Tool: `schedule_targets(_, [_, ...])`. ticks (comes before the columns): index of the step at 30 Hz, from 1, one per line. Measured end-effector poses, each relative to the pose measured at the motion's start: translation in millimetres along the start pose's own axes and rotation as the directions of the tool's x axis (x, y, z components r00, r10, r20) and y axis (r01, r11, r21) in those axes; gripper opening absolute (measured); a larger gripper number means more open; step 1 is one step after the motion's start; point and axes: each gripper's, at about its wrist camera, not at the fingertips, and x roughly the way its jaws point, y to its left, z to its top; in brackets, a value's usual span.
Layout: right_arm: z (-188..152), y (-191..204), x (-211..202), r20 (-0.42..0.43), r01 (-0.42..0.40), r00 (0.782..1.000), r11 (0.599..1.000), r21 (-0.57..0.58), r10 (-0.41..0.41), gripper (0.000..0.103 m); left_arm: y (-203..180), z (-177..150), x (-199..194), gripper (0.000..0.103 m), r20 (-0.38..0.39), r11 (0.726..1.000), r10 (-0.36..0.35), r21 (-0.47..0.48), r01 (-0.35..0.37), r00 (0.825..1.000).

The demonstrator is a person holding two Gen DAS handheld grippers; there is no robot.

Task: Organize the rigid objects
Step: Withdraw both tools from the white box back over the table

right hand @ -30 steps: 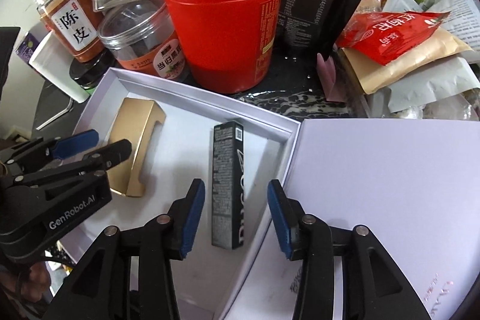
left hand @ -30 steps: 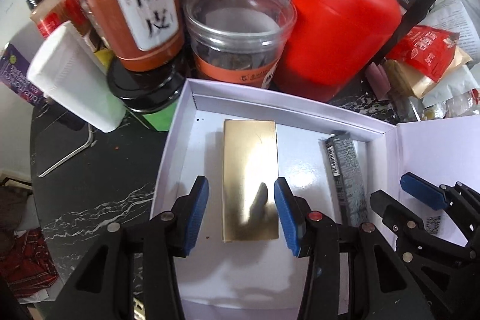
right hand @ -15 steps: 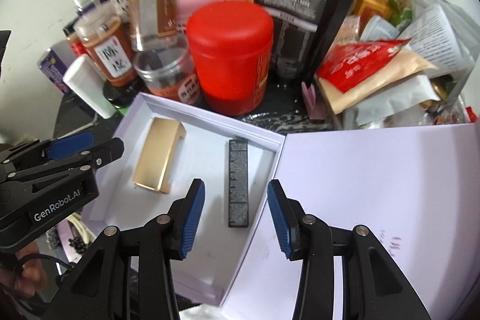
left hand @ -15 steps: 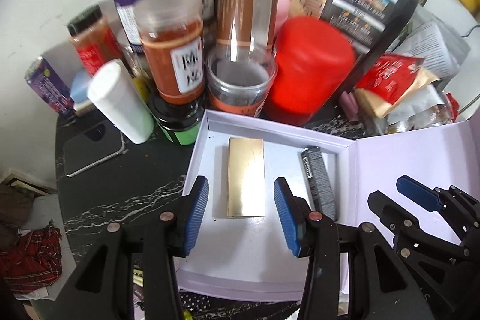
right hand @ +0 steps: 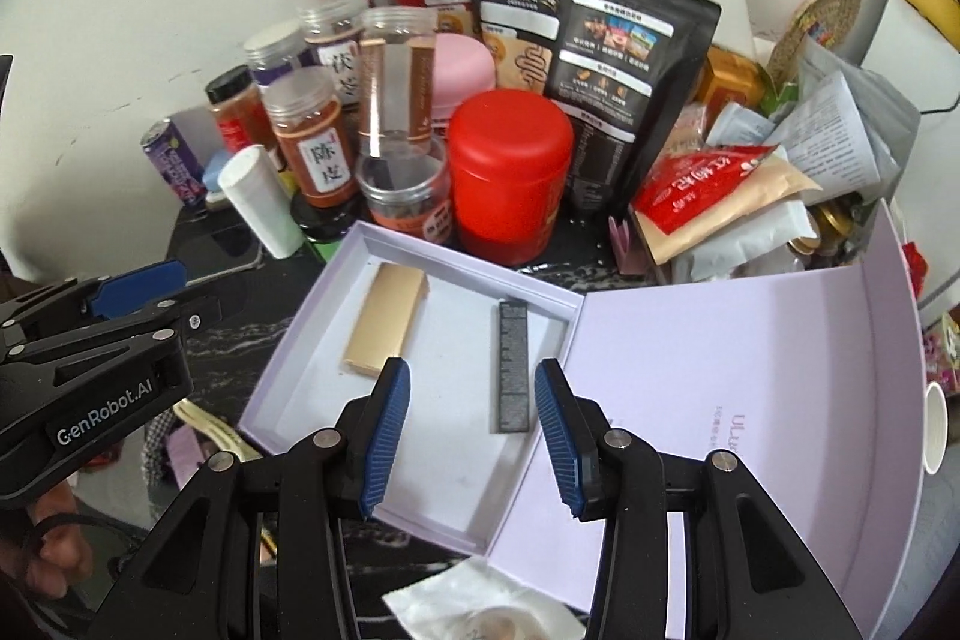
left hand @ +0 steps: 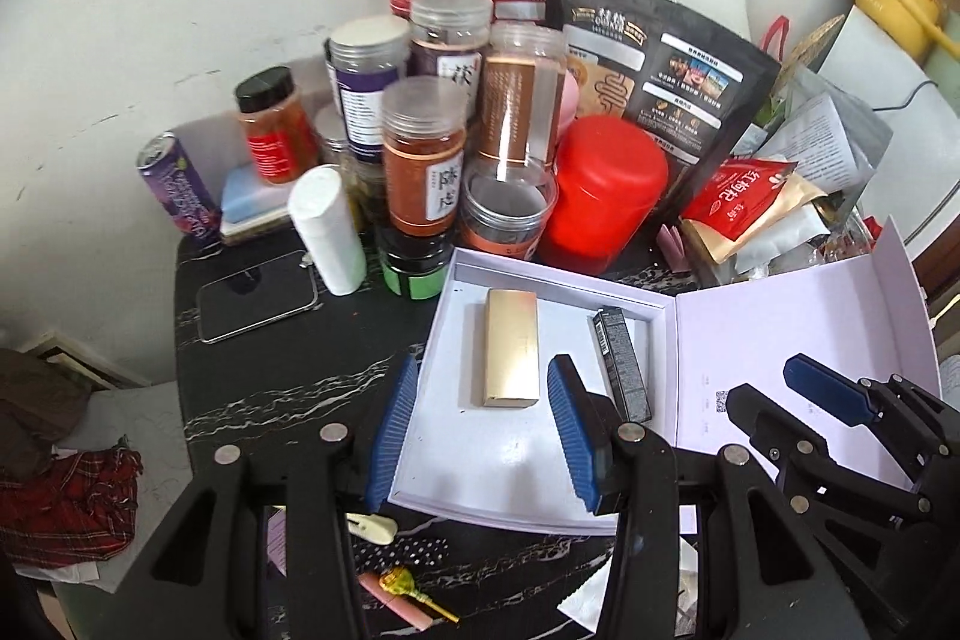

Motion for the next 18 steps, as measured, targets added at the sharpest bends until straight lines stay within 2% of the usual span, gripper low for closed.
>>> schedule_targets(18, [-34,75,-70,0.086,-0.05,0.995,0.995,-0.092,0.058,0.043,59,-52,-96,0.045,0.101,0.995,0.067,-0.075,-0.06,0.993])
